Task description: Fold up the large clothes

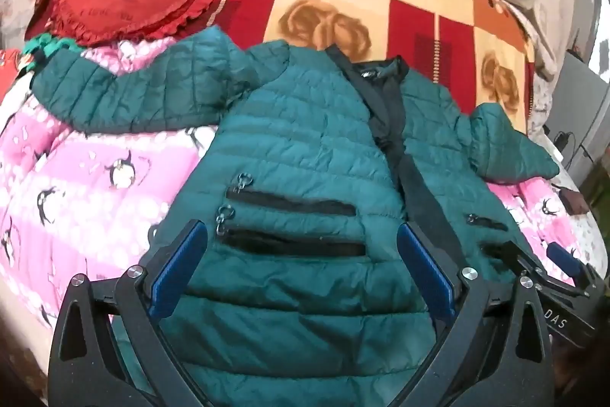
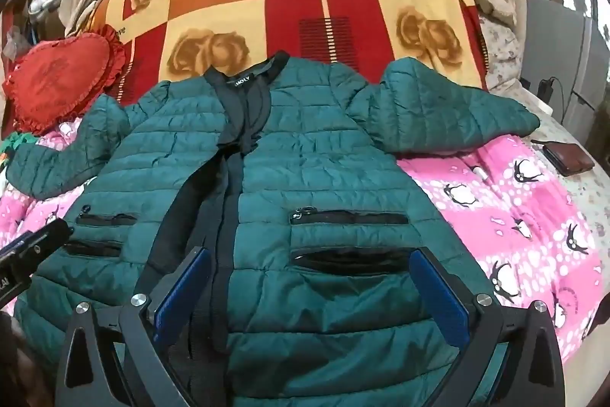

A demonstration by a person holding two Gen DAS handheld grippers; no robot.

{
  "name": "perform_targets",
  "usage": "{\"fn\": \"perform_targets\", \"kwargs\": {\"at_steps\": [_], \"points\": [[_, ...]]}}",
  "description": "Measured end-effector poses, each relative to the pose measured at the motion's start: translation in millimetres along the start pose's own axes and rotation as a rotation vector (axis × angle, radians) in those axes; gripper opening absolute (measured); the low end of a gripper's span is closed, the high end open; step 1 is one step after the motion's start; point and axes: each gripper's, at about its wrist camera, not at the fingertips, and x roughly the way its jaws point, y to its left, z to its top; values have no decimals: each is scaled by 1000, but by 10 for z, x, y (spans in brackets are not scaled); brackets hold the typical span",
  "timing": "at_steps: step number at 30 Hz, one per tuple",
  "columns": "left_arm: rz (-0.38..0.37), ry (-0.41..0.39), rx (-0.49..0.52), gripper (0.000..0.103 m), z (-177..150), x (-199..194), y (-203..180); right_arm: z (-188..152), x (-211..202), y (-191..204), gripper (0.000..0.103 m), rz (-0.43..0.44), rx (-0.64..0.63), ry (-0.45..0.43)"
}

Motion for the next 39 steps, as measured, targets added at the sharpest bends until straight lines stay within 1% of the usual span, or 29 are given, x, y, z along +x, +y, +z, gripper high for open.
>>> {"fn": "perform_targets", "kwargs": {"at_steps": [3,6,9,11,12,14,18,20,24,31,35,39], "points": [[35,-9,16,100,-9,-15,-31,-70,-46,-56,103,7,21,-15],[73,-14,47,100,-34,-18,-92,-22,-18,-69,103,15,25,-9],[94,-18,72,100,-42,-9,-121,18,3,-83,103,28,36,-3],[102,-20,80,100,-41,-6,-133,-36,12,-127,103,26,28,-3],[104,-19,83,100,-43,-4,-133,-26,15,-140,103,26,26,-4],[106,-16,82,100,-43,0,-127,-17,16,-91,103,-2,0,11],[103,-14,74,100,-47,-3,-124,-7,35,-82,103,-7,-12,12],[100,-13,70,100,-43,-1,-124,-8,22,-58,103,-33,-41,38],[97,-11,71,100,-43,3,-117,-13,23,-50,103,-43,-52,51],[98,-12,70,100,-43,1,-118,-6,15,-36,103,-15,-14,9],[98,-13,70,100,-40,2,-114,-4,2,-26,103,-20,-17,7],[95,-12,70,100,-41,0,-106,3,-15,8,103,-45,-31,4]]}}
